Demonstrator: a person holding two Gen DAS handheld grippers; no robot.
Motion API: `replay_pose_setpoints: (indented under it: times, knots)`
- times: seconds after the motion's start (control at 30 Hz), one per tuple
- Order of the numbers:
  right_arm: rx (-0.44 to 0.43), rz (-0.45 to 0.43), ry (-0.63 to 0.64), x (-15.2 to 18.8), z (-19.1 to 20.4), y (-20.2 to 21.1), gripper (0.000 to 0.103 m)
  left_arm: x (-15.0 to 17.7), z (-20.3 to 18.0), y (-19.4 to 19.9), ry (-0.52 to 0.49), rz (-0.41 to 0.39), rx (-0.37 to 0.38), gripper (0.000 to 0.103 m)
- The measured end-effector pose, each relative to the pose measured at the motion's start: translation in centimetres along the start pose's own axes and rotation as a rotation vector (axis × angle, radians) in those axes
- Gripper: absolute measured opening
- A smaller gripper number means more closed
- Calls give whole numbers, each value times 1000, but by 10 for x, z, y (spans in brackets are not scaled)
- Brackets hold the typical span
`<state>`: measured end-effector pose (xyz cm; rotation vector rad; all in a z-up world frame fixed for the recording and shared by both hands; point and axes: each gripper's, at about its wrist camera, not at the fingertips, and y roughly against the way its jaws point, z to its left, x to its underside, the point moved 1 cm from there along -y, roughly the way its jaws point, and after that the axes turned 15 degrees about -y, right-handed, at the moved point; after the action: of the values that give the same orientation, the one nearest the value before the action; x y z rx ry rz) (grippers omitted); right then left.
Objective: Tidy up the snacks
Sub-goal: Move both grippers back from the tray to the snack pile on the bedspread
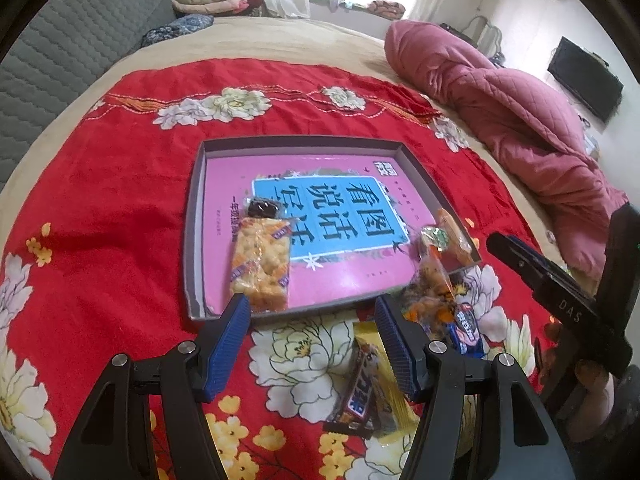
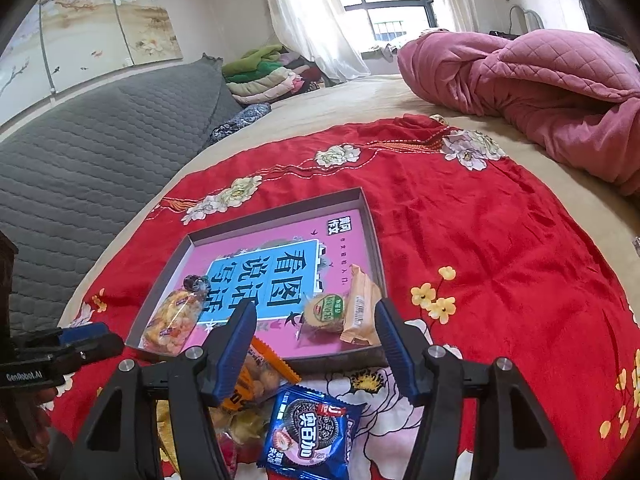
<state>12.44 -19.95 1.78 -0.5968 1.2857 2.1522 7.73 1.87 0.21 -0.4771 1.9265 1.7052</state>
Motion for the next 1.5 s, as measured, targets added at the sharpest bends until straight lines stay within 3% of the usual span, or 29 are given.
replay_pose_setpoints:
  times: [0.53, 1.23, 1.5]
  knots:
    - [-21, 16, -6, 4, 5, 6, 61, 10, -13, -2, -21, 37, 33, 67]
    - [-114, 196, -42, 35, 23, 2, 61, 36, -39, -19, -42, 129, 133, 67]
    - [-143, 287, -136, 42, 17, -9, 61, 44, -43, -30, -36, 157, 161, 67]
